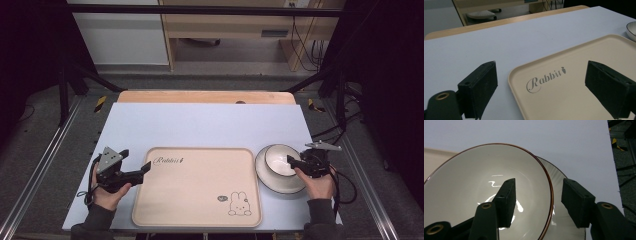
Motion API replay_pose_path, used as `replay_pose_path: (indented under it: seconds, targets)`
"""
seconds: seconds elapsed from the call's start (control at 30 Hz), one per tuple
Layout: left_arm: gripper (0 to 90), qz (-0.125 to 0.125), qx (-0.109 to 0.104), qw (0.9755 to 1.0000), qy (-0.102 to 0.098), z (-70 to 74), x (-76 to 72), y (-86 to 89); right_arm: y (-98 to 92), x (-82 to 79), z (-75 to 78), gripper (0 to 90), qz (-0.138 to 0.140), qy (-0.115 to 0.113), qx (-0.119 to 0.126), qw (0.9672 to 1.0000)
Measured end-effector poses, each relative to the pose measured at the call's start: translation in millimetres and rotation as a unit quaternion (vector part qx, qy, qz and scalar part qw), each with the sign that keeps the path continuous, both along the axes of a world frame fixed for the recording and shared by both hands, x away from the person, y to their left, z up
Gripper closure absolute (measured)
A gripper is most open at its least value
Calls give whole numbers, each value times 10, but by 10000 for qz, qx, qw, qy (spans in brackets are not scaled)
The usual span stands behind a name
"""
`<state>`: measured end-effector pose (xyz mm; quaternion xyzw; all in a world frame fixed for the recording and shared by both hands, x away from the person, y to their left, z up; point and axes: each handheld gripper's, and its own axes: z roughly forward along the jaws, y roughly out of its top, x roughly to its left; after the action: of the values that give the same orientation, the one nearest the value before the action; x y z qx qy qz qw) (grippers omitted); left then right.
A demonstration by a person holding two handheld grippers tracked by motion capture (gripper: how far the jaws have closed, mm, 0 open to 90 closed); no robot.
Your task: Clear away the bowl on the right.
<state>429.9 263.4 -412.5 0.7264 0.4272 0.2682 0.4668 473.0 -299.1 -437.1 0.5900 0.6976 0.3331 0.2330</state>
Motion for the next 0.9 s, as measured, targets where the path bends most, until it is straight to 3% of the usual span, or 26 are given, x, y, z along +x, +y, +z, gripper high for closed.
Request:
replay_pose_path:
  seconds: [0.2, 0.53, 0.9]
  targets:
    - [104, -1, 5, 10000, 10, -3, 1, -3, -19, 12, -30, 515, 8, 127, -26, 9999]
    - [105, 0, 13, 10000, 21, -6, 3, -6, -35, 30, -65, 626, -28, 450, 99, 9989]
    - [106, 12, 30, 10000, 32, -10, 8, -6, -44, 46, -75, 699, -47, 655, 305, 9974]
